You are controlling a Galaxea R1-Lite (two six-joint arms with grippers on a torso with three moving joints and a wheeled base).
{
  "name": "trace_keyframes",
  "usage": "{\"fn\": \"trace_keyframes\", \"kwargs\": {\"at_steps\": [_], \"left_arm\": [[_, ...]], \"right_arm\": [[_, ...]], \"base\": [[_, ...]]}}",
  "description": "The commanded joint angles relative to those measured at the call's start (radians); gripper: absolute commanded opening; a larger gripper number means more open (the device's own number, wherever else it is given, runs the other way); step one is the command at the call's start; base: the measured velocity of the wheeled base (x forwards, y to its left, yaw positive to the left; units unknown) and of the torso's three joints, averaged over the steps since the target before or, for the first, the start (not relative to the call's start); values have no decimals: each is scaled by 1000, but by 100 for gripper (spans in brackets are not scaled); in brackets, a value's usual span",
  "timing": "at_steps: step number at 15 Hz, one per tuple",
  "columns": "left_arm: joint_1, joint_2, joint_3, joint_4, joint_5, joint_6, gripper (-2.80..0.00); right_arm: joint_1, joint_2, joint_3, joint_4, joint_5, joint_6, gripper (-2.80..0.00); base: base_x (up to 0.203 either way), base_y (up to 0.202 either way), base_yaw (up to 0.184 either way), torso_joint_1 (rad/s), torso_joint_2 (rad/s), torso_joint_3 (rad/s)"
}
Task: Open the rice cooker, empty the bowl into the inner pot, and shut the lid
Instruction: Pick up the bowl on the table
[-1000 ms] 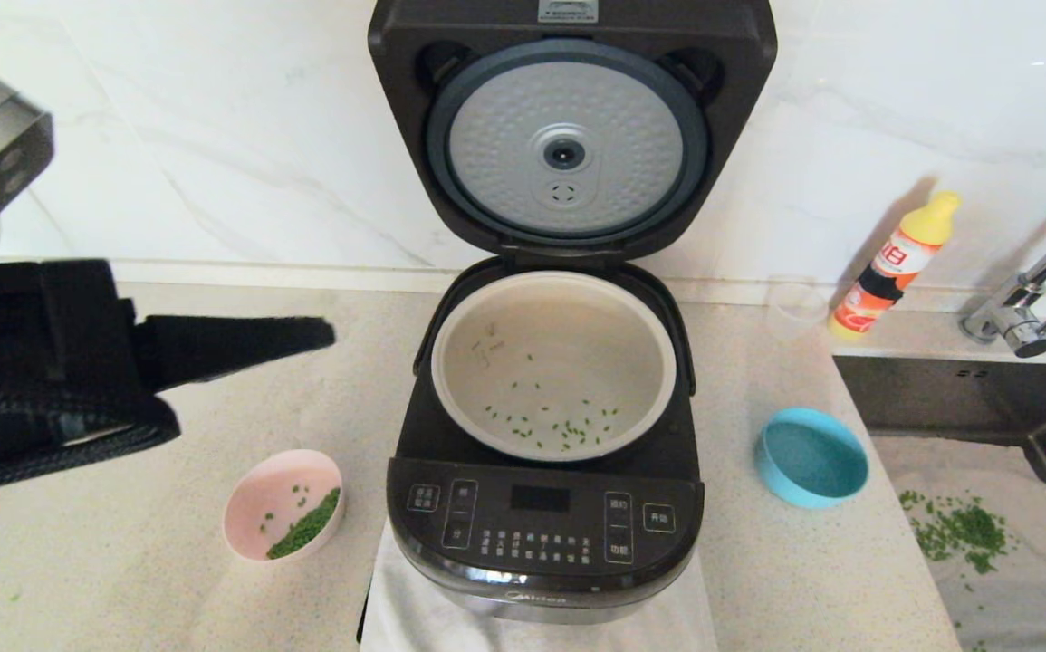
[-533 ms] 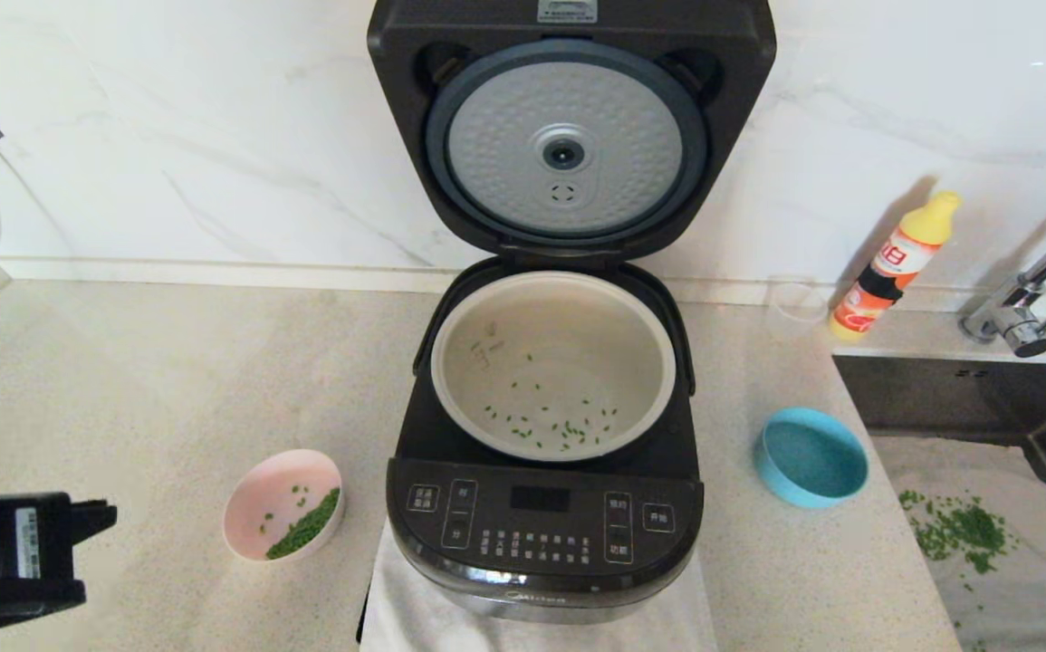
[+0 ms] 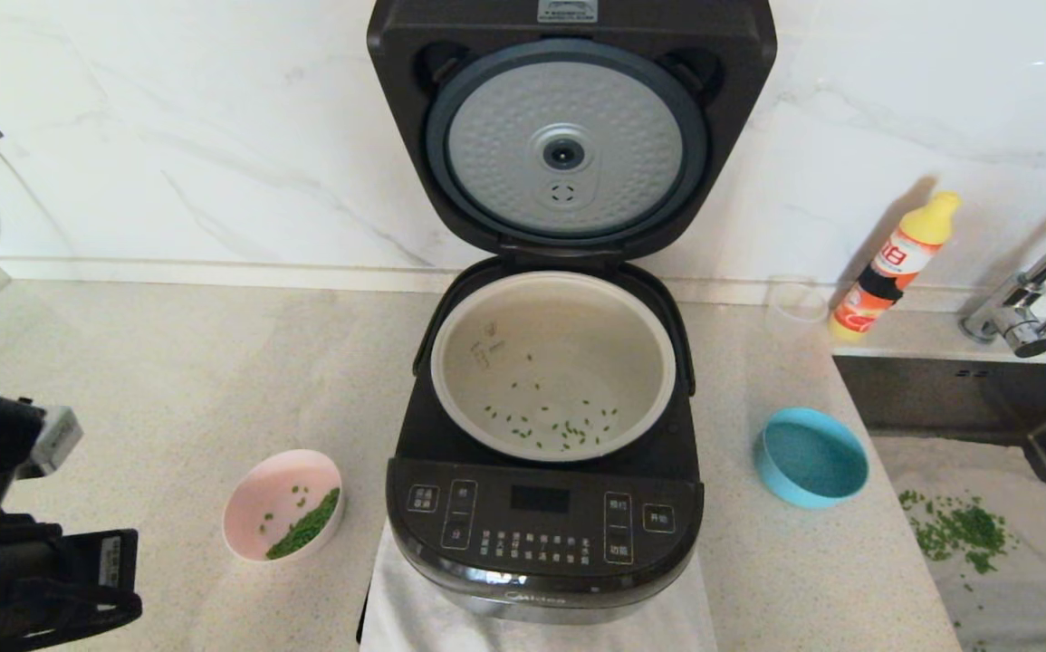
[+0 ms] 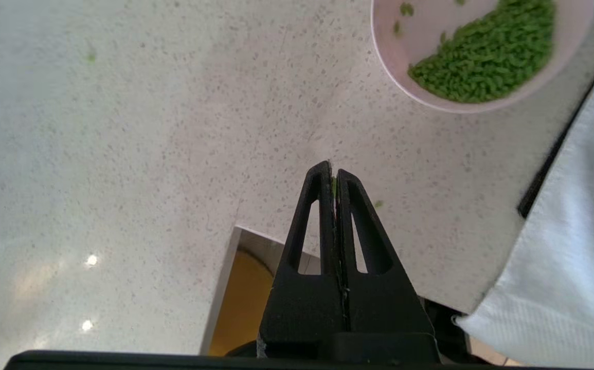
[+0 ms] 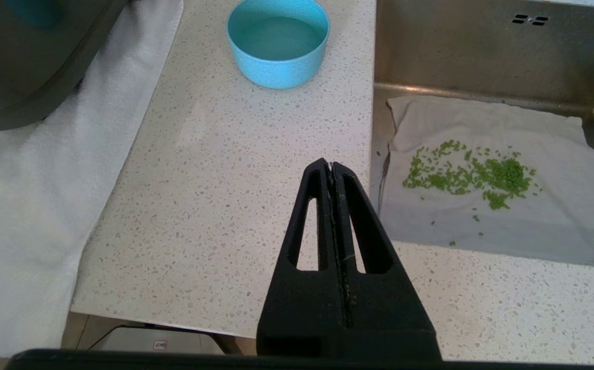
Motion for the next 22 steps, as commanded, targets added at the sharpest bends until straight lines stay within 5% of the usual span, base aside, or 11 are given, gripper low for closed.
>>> {"fn": "trace_keyframes", "kwargs": {"at_steps": [1,5,6,7,11,18,22], "left_arm": [[13,91,-3,-13,-24,2,-280],[89,188,-4,-68,-59,73,-280],[129,199,-4,-98,-91,93,-185],[167,207,-4,-130,-129,112,0],[266,291,-44,-182,-167,168,0],[277,380,-37,-306,-302,176,0],[303,455,-51,-318,-304,184,0]], "right_arm": [[0,0,0,1,0,0,-280],[0,0,0,1,0,0,-280],[0,0,0,1,0,0,-280],[0,0,0,1,0,0,-280],[0,0,0,1,0,0,-280],[0,0,0,1,0,0,-280],[0,0,0,1,0,0,-280]], "base": [[0,0,0,0,0,0],[0,0,0,0,0,0],[0,0,0,0,0,0],[0,0,0,0,0,0],[0,0,0,0,0,0],[0,0,0,0,0,0],[0,0,0,0,0,0]]}}
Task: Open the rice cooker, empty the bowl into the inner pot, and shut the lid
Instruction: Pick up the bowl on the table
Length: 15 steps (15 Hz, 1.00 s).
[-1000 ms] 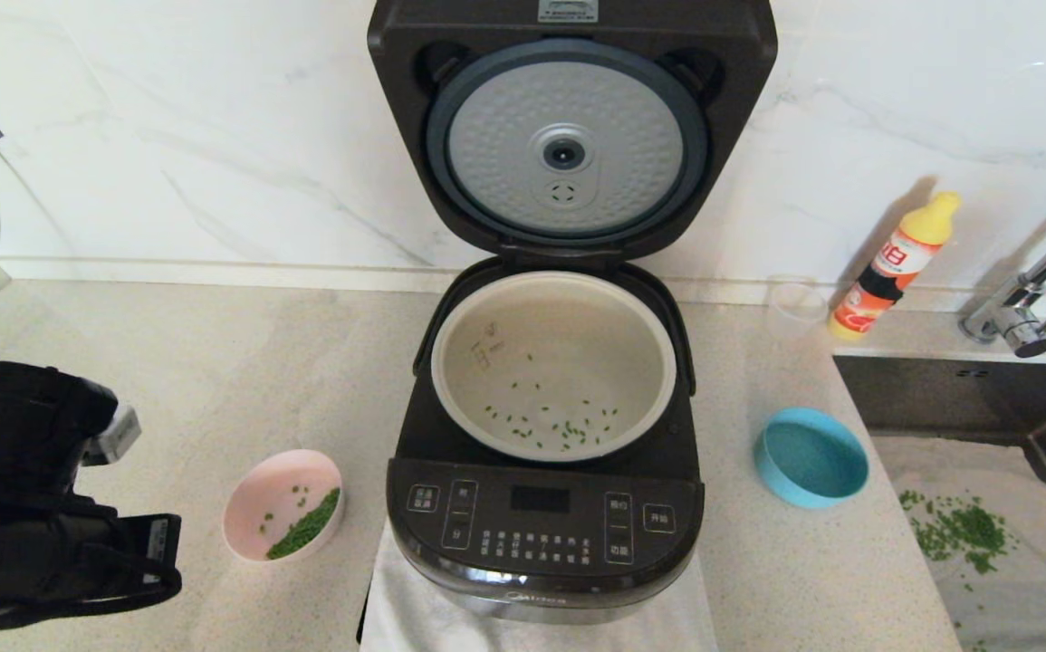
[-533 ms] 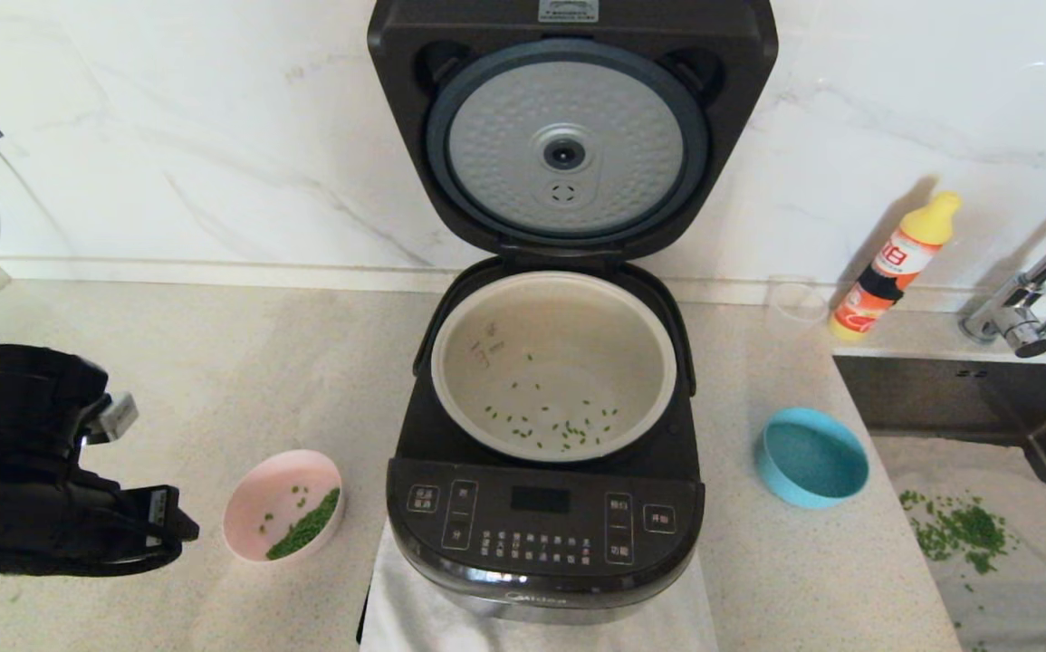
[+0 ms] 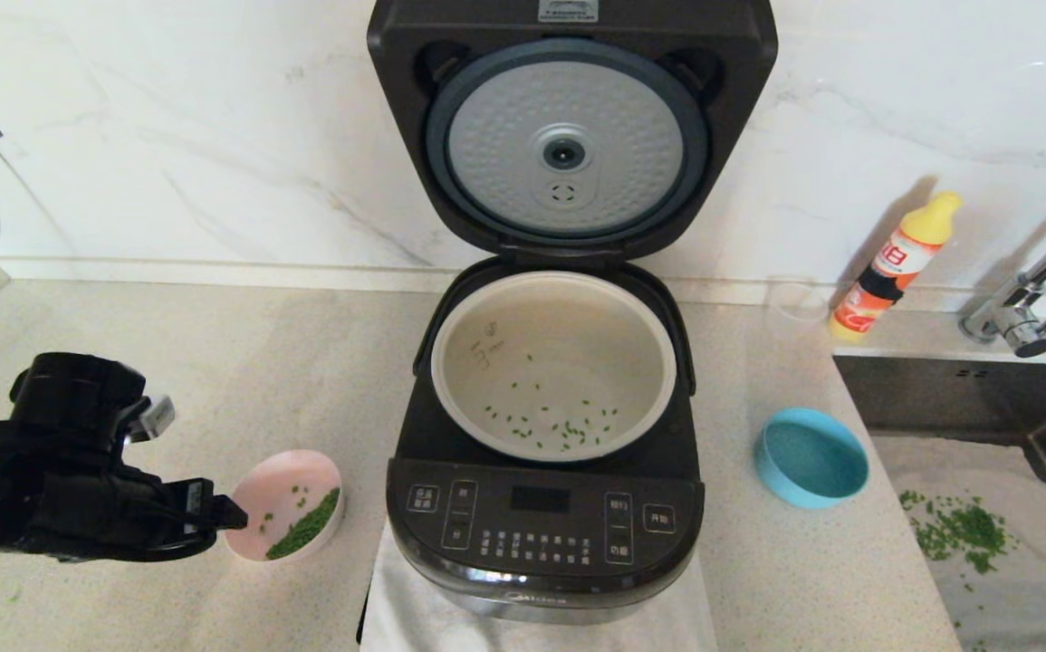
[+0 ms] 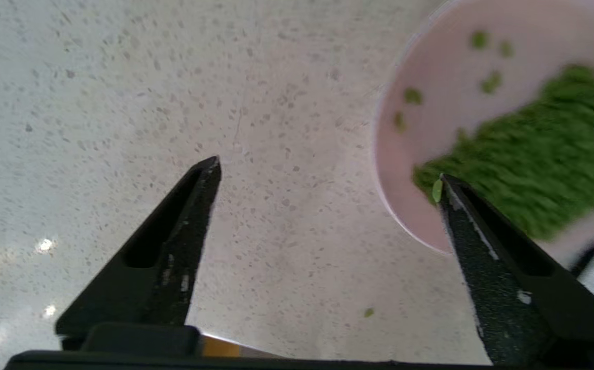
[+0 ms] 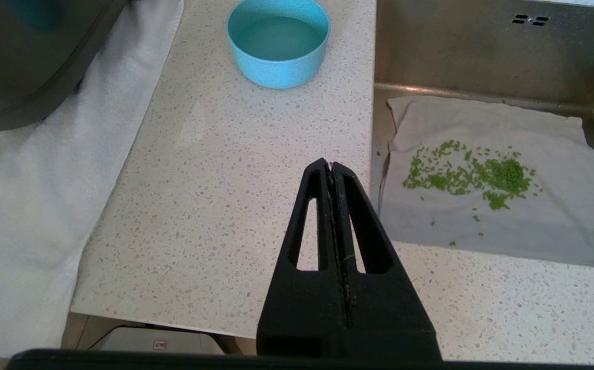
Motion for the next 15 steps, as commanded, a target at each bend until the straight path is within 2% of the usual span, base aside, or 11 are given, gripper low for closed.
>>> {"fn": "trace_keyframes", "kwargs": {"at_steps": [1,7,15], "left_arm": [[15,52,-12,-14,-1,-1,0],[16,105,-14,-75,-5,-2,0],[31,128,-42,-79,-38,1,0]], "right_arm": [[0,0,0,1,1,0,-280],[0,0,0,1,1,0,-280],[0,0,0,1,1,0,-280]], "base": [[0,0,0,0,0,0],[0,0,0,0,0,0],[0,0,0,0,0,0]]}}
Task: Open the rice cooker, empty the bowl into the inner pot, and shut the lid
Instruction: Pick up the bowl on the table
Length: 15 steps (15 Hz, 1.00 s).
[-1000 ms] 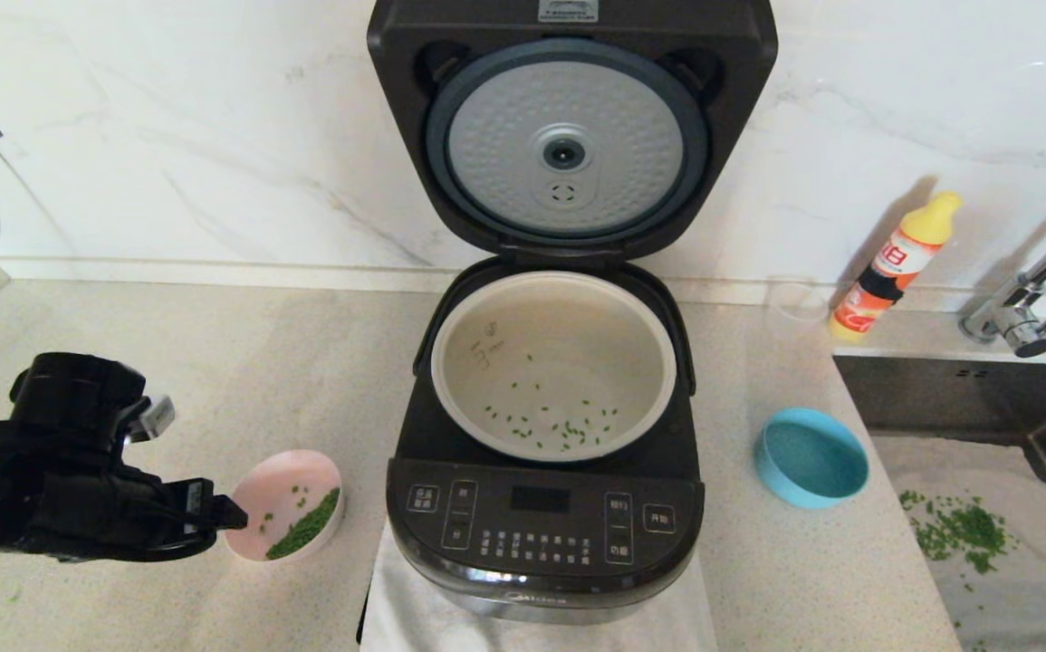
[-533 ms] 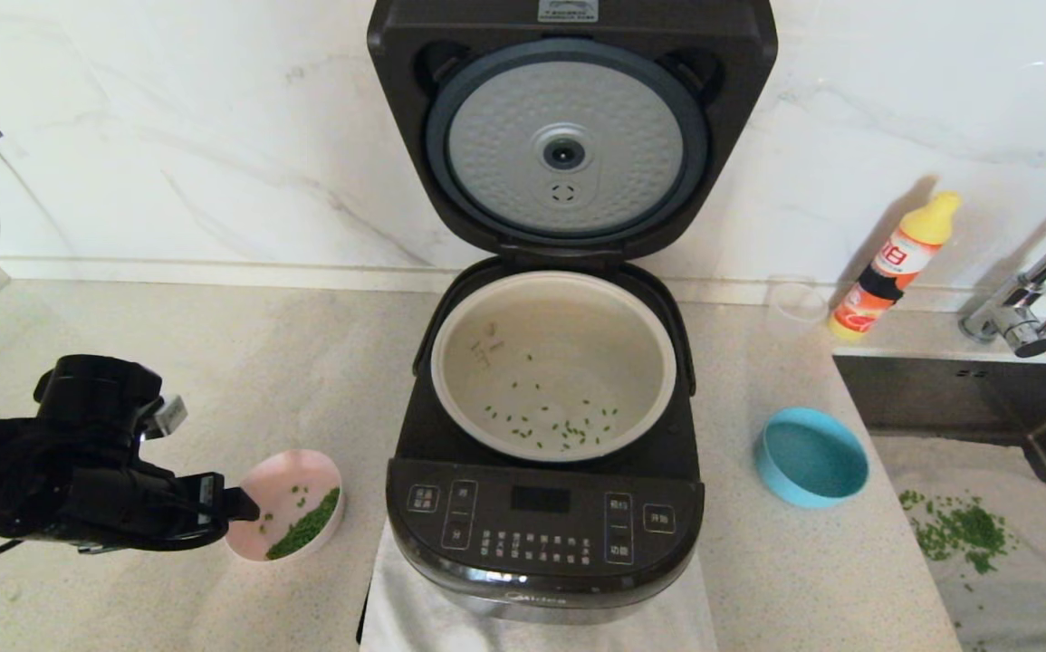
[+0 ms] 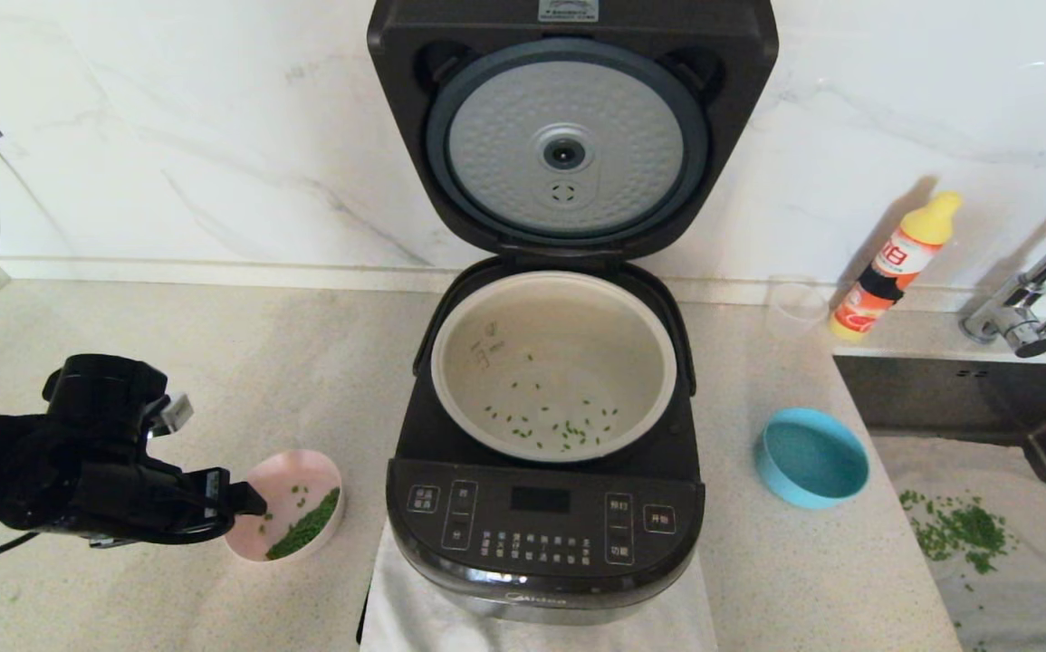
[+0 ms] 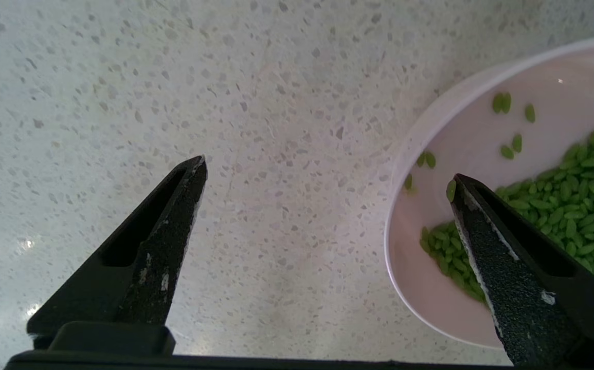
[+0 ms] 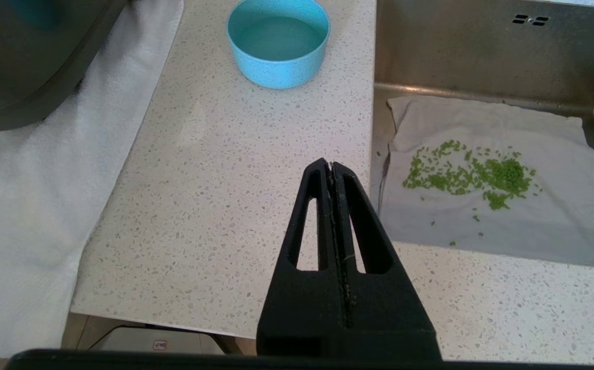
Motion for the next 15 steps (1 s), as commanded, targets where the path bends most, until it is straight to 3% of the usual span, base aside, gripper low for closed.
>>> {"fn": "trace_keyframes", "kwargs": {"at_steps": [1,3,4,15], "left_arm": [[1,12,-1,0,0,-3,0],[2,29,-12,0,0,-9,0],[2,32,-13,2,-3,-9,-280],[1,33,-18,8,-48,-34,-280]], "right_arm": [[0,0,0,1,0,0,-280],[0,0,0,1,0,0,-280],[0,0,0,1,0,0,-280],[0,0,0,1,0,0,-280]], "base": [[0,0,0,0,0,0],[0,0,0,0,0,0],[0,0,0,0,0,0],[0,0,0,0,0,0]]}}
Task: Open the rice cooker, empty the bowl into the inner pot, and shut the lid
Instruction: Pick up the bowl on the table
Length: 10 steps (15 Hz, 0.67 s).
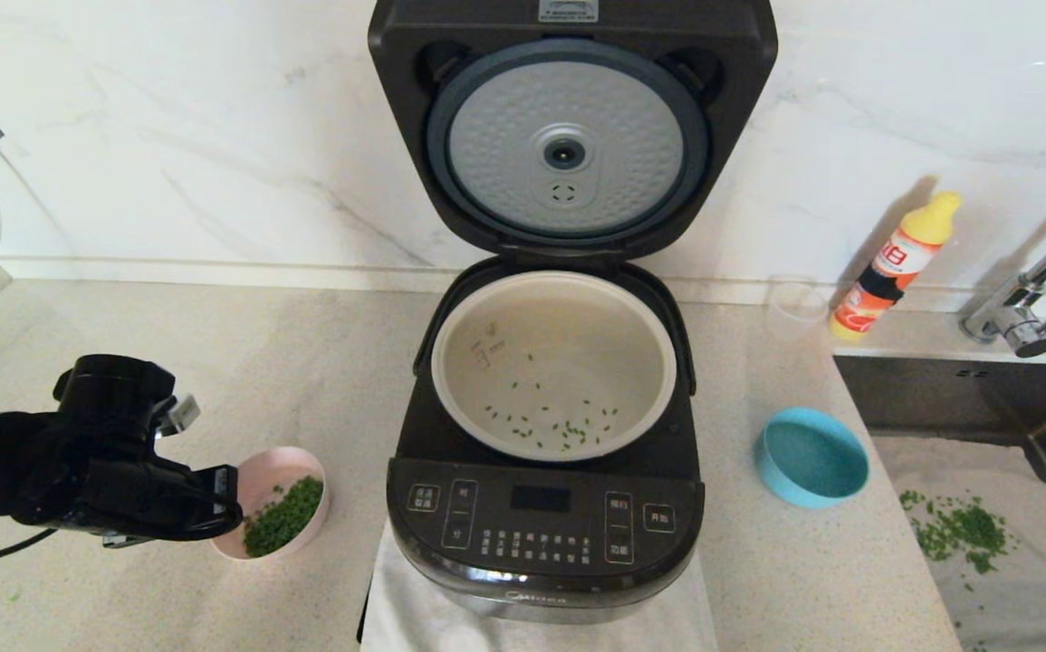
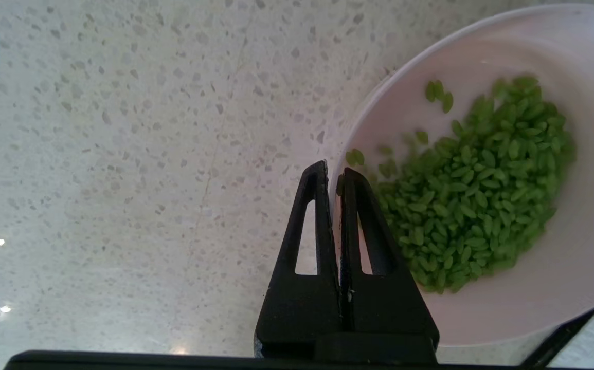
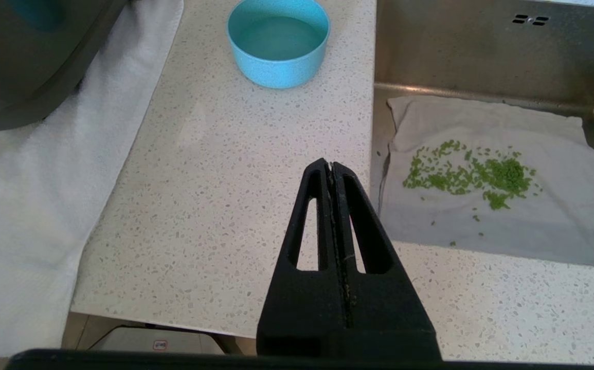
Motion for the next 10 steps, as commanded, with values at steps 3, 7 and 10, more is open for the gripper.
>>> {"fn": "trace_keyframes", "kwargs": {"at_steps": [3,7,10], "left_arm": [[0,-11,-4,2,-52,-46,-280],[1,-94,-42,28,-152,-178,-280],[0,-188,-158,147,-160,-225,-280]], "right_arm": [[0,0,0,1,1,0,-280],[0,0,0,1,1,0,-280],[0,0,0,1,1,0,-280]], "base": [[0,0,0,0,0,0],[0,0,0,0,0,0],[0,0,0,0,0,0]]}}
